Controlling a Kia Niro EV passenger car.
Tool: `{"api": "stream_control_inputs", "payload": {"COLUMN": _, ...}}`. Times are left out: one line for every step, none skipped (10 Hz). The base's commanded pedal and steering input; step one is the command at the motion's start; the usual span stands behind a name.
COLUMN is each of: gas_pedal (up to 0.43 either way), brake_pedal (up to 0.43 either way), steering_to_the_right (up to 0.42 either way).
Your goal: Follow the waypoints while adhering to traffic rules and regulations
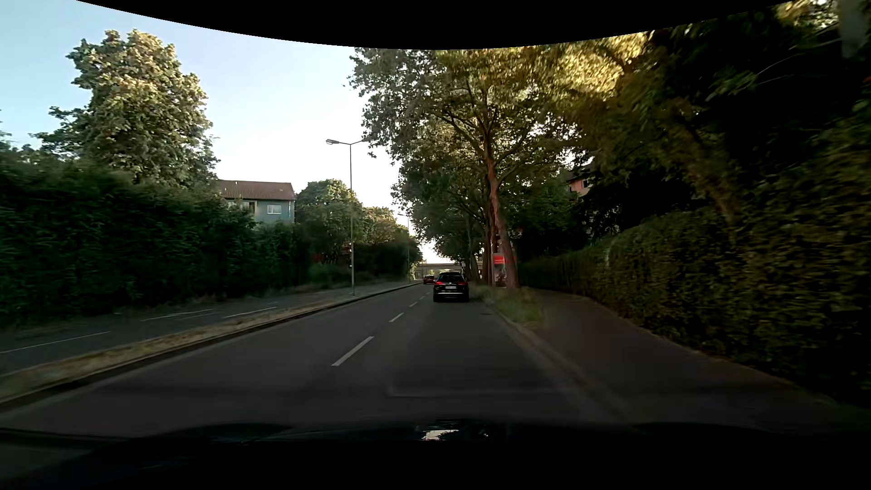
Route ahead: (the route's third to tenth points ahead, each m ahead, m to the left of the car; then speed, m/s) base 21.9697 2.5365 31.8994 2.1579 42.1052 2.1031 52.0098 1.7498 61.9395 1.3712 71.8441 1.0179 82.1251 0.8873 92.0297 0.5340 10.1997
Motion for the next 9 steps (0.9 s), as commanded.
{"api": "stream_control_inputs", "payload": {"gas_pedal": 0.169, "brake_pedal": 0.0, "steering_to_the_right": -0.001}}
{"api": "stream_control_inputs", "payload": {"gas_pedal": 0.169, "brake_pedal": 0.0, "steering_to_the_right": -0.001}}
{"api": "stream_control_inputs", "payload": {"gas_pedal": 0.157, "brake_pedal": 0.0, "steering_to_the_right": -0.001}}
{"api": "stream_control_inputs", "payload": {"gas_pedal": 0.157, "brake_pedal": 0.0, "steering_to_the_right": -0.001}}
{"api": "stream_control_inputs", "payload": {"gas_pedal": 0.157, "brake_pedal": 0.0, "steering_to_the_right": -0.001}}
{"api": "stream_control_inputs", "payload": {"gas_pedal": 0.157, "brake_pedal": 0.0, "steering_to_the_right": -0.001}}
{"api": "stream_control_inputs", "payload": {"gas_pedal": 0.157, "brake_pedal": 0.0, "steering_to_the_right": -0.001}}
{"api": "stream_control_inputs", "payload": {"gas_pedal": 0.157, "brake_pedal": 0.0, "steering_to_the_right": -0.002}}
{"api": "stream_control_inputs", "payload": {"gas_pedal": 0.157, "brake_pedal": 0.0, "steering_to_the_right": -0.002}}
